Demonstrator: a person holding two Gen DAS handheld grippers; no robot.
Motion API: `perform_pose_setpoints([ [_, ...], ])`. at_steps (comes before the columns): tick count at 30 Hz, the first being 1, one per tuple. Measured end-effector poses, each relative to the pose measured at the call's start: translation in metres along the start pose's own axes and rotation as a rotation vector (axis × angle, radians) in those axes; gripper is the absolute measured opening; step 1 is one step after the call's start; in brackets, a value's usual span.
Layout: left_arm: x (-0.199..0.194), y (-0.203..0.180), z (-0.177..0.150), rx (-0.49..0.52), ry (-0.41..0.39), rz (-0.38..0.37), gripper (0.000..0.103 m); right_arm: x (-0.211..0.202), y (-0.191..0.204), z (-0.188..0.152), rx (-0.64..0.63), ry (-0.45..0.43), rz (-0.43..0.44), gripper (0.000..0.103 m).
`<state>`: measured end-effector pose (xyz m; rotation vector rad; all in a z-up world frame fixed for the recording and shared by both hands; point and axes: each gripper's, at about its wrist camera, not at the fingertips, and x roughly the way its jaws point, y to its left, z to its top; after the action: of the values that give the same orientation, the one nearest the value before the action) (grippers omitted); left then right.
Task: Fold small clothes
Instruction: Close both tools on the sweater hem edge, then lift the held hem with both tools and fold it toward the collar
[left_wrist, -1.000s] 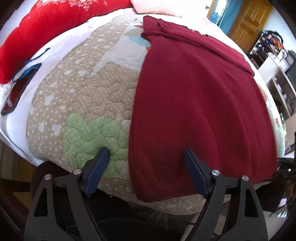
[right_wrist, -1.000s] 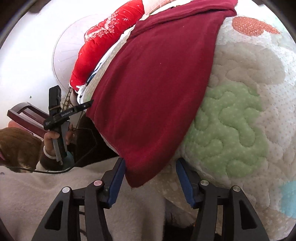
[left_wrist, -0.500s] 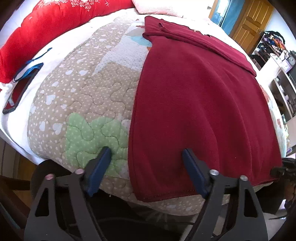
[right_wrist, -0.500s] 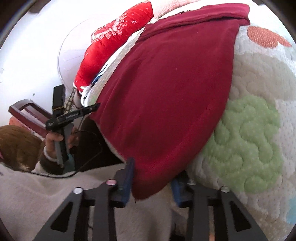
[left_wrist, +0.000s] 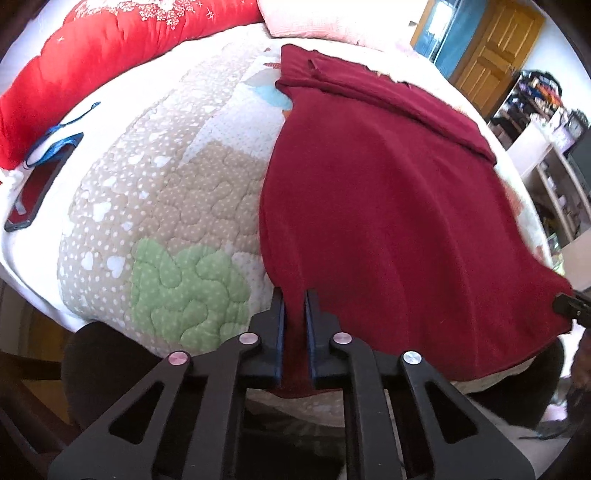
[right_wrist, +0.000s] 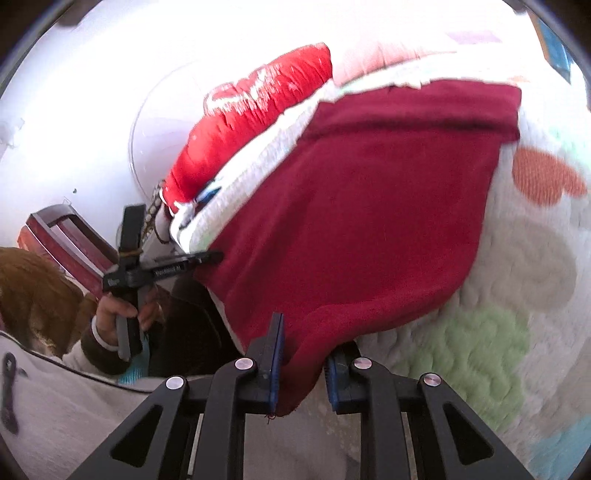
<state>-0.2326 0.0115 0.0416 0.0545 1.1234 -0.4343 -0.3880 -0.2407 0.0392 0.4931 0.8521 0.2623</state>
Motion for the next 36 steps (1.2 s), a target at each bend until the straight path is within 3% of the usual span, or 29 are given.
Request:
perform_pose_setpoints([
  [11,-0.026,-0.009,0.035,-0.033,-0.111,-0.075,0.007,-0.014,-0.006,0.026,-0.018,-0.139,-0.071,0.014],
  [21,-0.03,-0.016,0.083,-0.045,-0.217,-0.064,0.004,-0.025,-0.01,0.053,-0.008,-0.277,-0.153,0.014],
  [25,-0.03,-0.018,0.089,-0.025,-0.197,-0.085,0.004,-0.021,-0.011,0.065,0.007,-0.289,-0.165,0.014],
  [28,-0.026,-0.013,0.082,-0.044,-0.122,-0.119,0.004,-0.022,-0.01,0.069,0.002,-0.293,-0.15,0.014],
  [31,-0.021,0.001,0.07,-0.092,-0.054,-0.097,0.006,-0.02,-0.009,0.071,-0.012,-0.283,-0.153,0.014],
  [33,-0.017,0.012,0.062,-0.122,-0.02,-0.076,0.013,-0.021,-0.011,0.071,-0.01,-0.281,-0.149,0.014],
  [35,-0.013,0.022,0.052,-0.149,0.025,-0.071,0.049,-0.023,-0.011,0.069,-0.012,-0.284,-0.149,0.014],
  [36,-0.011,0.026,0.046,-0.165,0.045,-0.084,0.055,-0.024,-0.011,0.068,-0.011,-0.286,-0.147,0.014],
])
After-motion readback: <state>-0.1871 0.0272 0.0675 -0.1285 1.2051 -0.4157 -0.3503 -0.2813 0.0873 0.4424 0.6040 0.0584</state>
